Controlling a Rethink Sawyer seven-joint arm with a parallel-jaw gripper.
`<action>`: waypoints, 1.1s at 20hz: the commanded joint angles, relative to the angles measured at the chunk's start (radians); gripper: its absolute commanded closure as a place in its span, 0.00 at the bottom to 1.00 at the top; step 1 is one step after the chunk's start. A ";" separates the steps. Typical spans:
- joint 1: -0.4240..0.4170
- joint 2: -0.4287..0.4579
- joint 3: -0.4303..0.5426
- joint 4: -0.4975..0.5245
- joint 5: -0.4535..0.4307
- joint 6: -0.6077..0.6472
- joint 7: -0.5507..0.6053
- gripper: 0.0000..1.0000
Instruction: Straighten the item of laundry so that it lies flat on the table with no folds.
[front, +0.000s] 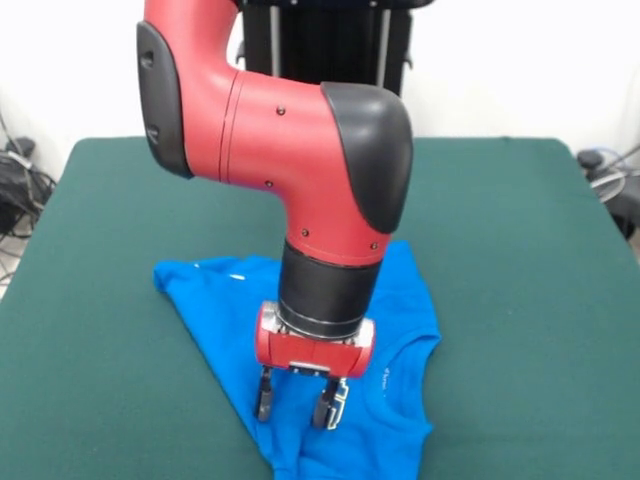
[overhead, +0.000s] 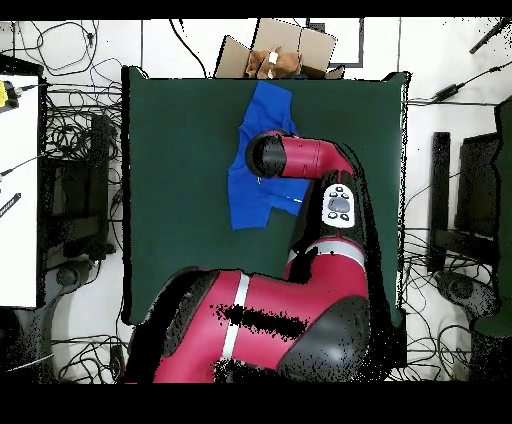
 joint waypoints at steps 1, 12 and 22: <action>-0.033 0.160 0.051 -0.055 -0.111 0.028 -0.071 0.00; -0.027 0.183 0.044 -0.085 -0.125 0.003 -0.012 0.00; -0.012 0.196 0.027 -0.092 -0.128 -0.045 0.027 1.00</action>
